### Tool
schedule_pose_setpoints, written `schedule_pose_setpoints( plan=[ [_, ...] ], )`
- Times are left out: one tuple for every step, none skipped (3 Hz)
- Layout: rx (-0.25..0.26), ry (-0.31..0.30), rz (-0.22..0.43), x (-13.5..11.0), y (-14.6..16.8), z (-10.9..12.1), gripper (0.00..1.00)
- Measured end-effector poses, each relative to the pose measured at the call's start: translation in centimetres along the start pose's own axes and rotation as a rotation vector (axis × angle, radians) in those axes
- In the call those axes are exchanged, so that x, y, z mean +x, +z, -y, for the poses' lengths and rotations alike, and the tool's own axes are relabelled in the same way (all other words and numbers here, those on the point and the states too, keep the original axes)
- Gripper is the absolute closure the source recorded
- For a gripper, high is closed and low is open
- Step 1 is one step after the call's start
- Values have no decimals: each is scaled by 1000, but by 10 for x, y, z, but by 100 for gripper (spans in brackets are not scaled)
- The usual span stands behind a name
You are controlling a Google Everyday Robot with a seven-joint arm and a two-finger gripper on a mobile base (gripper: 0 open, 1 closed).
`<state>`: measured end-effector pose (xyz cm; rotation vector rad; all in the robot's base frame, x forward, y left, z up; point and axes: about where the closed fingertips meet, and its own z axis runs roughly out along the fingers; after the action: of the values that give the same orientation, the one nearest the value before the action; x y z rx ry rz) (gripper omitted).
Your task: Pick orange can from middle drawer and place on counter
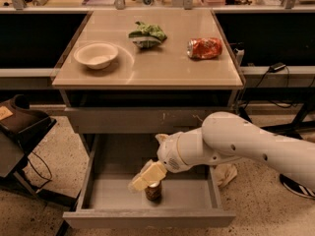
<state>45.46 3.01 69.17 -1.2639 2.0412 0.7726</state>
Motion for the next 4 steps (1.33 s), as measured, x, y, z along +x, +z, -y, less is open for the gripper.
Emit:
schedule_pose_setpoints(
  plan=[
    [3,2,3,0,-1,1,0],
    [47,4,-18,2,19,7,0],
    [176,-26,-138,40,36,23,0],
    [238,-35,-200,74,38,36,0]
  ],
)
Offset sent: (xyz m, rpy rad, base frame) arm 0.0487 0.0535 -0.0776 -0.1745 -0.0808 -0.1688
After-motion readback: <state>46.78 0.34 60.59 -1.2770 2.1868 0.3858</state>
